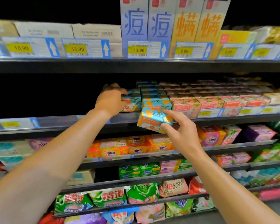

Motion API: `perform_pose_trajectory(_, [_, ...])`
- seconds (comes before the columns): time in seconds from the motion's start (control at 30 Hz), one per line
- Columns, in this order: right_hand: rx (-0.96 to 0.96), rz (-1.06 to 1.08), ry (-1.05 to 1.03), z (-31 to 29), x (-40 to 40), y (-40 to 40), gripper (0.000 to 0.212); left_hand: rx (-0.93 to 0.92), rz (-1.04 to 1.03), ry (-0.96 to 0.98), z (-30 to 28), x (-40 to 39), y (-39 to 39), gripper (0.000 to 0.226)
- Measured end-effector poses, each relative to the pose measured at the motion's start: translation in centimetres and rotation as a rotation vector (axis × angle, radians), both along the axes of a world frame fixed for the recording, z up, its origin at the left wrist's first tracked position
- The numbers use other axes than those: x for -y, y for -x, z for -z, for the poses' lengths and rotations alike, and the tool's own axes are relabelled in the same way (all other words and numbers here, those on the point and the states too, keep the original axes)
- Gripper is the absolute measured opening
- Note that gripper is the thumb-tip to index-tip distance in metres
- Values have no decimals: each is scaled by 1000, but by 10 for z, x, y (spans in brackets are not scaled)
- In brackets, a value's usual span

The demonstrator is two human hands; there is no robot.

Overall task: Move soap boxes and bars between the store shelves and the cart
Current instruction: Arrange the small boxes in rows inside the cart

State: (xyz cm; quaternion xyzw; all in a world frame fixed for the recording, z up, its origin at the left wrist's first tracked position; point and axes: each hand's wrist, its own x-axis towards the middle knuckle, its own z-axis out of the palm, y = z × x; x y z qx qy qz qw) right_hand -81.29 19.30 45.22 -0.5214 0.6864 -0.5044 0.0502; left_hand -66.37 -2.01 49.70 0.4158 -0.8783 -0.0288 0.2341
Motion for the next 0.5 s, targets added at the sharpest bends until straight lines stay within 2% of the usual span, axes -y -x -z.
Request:
perform_pose_trajectory(0.3, [4, -66, -17, -4, 4, 9, 42, 4, -101, 0, 2, 1, 8, 39])
perform_pose_trajectory(0.5, [-9, -86, -4, -6, 1, 7, 43, -1, -92, 40, 2, 1, 11, 39])
